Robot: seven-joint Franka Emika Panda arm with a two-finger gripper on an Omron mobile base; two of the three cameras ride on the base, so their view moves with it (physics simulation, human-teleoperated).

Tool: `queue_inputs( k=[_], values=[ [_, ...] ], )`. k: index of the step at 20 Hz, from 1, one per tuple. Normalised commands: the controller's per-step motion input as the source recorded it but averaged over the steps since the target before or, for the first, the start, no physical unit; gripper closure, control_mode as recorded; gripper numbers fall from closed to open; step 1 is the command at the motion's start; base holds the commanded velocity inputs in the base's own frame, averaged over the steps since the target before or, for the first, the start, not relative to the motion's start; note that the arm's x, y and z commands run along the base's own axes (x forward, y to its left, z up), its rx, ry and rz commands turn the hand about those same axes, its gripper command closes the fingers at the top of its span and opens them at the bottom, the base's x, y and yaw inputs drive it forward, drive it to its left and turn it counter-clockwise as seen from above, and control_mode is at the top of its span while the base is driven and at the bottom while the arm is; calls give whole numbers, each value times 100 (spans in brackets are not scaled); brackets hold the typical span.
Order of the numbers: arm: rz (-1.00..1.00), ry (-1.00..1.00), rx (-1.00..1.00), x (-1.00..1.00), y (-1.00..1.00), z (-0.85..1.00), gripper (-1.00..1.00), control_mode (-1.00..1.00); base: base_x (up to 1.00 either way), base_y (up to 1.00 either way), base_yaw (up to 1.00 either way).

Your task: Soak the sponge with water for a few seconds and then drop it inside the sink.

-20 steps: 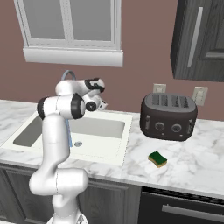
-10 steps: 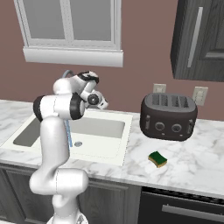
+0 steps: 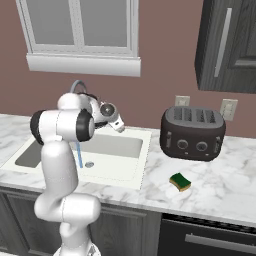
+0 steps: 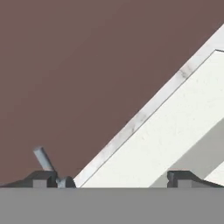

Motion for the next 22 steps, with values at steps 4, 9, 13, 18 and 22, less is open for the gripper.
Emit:
queue_inputs(
  k=[4, 9, 13, 18, 22],
  values=[
    [0, 27, 3, -18, -65, 56, -100, -100, 0, 0, 0],
    [0, 27, 4, -10, -71, 59, -100, -100, 0, 0, 0],
    [0, 33, 7, -24, -54, 46, -100, -100, 0, 0, 0],
    [0, 35, 7, -44, -33, 13, -100, -100, 0, 0, 0],
    [0, 25, 8, -73, -25, 0, -100, -100, 0, 0, 0]
  ],
)
